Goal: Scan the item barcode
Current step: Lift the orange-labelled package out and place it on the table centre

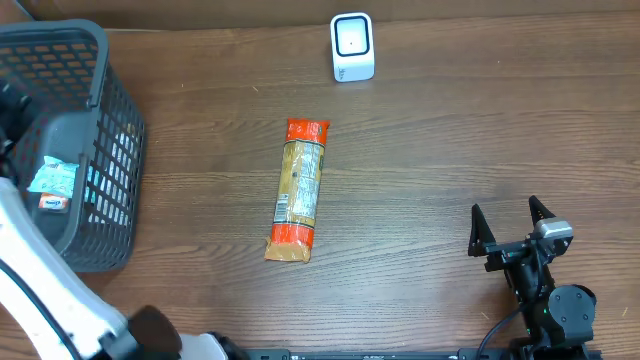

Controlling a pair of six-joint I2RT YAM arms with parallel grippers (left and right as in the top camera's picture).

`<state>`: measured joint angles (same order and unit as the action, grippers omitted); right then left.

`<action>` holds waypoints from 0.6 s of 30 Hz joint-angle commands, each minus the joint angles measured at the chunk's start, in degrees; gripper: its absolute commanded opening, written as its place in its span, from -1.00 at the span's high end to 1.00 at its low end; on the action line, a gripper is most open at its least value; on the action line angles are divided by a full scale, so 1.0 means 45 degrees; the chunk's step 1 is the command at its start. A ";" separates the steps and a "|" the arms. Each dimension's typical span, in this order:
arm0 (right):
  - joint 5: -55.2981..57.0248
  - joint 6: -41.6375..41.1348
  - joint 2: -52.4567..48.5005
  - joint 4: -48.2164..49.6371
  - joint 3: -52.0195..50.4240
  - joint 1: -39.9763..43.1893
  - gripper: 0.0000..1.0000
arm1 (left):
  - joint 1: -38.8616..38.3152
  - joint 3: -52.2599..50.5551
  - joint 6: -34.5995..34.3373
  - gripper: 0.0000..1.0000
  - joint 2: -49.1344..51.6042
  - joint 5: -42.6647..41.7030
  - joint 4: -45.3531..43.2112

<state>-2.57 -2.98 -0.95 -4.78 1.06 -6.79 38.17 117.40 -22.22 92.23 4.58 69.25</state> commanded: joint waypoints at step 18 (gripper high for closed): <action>0.0024 -0.0039 0.0053 0.0039 -0.0131 0.0024 -1.00 | 0.0889 -0.2293 -0.0262 -0.47 0.7135 0.0733 -0.0894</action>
<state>-2.55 -3.01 -0.95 -4.75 1.06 -6.79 42.83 107.26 -22.33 120.16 6.83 65.10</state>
